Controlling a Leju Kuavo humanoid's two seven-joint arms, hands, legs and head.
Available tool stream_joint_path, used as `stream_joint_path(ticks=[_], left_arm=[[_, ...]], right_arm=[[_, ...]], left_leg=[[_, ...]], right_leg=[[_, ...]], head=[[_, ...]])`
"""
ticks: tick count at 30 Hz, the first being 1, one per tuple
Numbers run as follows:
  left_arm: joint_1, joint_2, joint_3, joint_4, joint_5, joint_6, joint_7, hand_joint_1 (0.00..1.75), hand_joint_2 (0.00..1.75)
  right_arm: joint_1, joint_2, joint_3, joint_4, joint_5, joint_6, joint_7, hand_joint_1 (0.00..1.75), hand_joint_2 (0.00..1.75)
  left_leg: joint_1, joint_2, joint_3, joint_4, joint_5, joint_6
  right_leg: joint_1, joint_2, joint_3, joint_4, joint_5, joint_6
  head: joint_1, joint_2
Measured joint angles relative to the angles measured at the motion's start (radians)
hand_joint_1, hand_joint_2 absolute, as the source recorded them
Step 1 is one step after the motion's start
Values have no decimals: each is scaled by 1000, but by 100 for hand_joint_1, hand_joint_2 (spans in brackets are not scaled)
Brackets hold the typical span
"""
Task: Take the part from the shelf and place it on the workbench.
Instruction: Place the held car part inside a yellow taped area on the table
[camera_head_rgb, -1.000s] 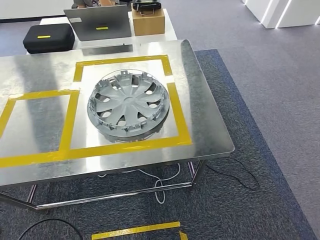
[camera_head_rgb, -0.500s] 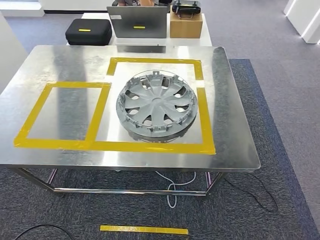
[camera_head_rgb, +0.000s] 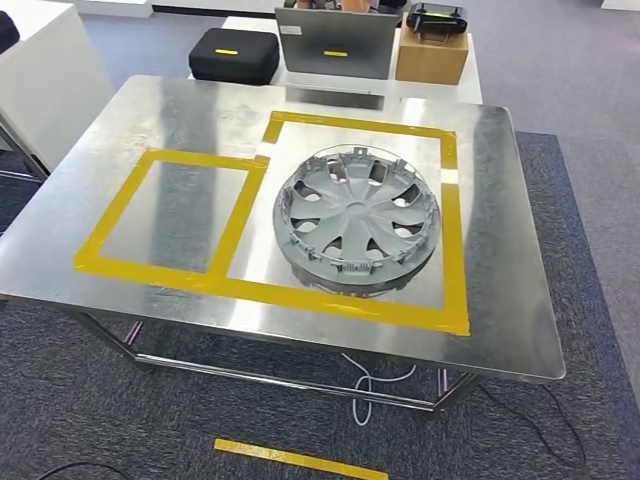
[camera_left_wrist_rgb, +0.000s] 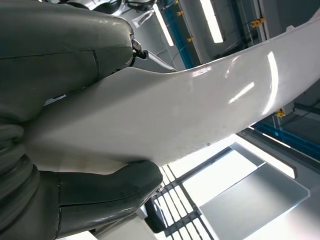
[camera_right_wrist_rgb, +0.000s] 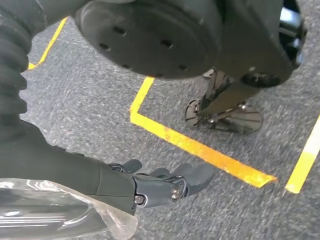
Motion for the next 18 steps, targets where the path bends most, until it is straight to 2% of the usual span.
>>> stream_joint_path(ticks=[2,3,5,6,7,8,9,10,11,12,13,16,18], left_arm=[[1,0,4,0,1,0,0,175,175],[0,0,5,0,1,0,0,175,175],[-2,0,7,0,3,0,0,175,175],[-2,0,7,0,4,0,0,175,175],[-2,0,7,0,5,0,0,175,175],[-1,0,8,1,6,0,0,175,175],[-1,0,9,1,6,0,0,175,175],[-1,0,10,0,6,0,0,175,175],[-1,0,11,0,6,0,0,175,175],[-1,0,12,0,7,0,0,175,175],[-1,0,12,1,7,-1,0,175,175],[3,0,15,1,8,-1,0,175,175],[3,0,16,1,8,-1,0,175,175]], right_arm=[[1,0,0,0,0,-2,0,0,175],[2,-1,0,0,0,-3,0,0,175],[4,-1,0,0,0,-5,-1,0,175],[5,-1,0,0,0,-5,0,0,175],[6,-1,0,0,0,-5,0,0,175],[6,-1,0,0,0,-5,0,0,175],[7,-1,0,0,0,-5,0,0,175],[7,-1,0,0,0,-5,0,0,175],[7,-1,0,0,0,-4,-1,0,175],[6,-1,0,0,0,-4,-1,0,175],[6,-1,-1,0,0,-3,-1,0,175],[3,-1,-2,0,0,-3,-1,0,175],[0,-2,-3,0,0,-3,-2,0,175]], left_leg=[[1,14,-9,22,-15,-11],[2,26,-25,59,-36,-17],[6,49,-83,180,-92,-26],[9,53,-113,237,-111,-29],[10,55,-131,269,-112,-31],[11,55,-131,264,-94,-32],[12,56,-114,223,-61,-31],[12,58,-84,158,-22,-28],[10,60,-54,96,3,-24],[8,63,-30,48,14,-20],[6,64,-17,22,13,-15],[4,61,-9,7,3,0],[8,60,-3,-2,4,10]], right_leg=[[-4,-8,7,-8,4,-11],[-6,-14,11,-12,4,-17],[-6,-26,17,-14,0,-24],[-5,-31,20,-14,-3,-25],[-5,-36,23,-13,-6,-25],[-5,-39,28,-13,-10,-24],[-5,-41,33,-13,-14,-22],[-5,-43,39,-13,-19,-18],[-3,-44,43,-13,-24,-13],[-2,-45,43,-12,-30,-7],[0,-46,43,-13,-34,-2],[-1,-50,46,-17,-40,15],[-2,-43,27,27,-68,24]], head=[[-3,0],[-5,0],[-10,0],[-10,0],[-10,0],[-10,0],[-10,0],[-10,0],[-10,0],[-10,0],[-9,0],[-7,0],[-3,0]])
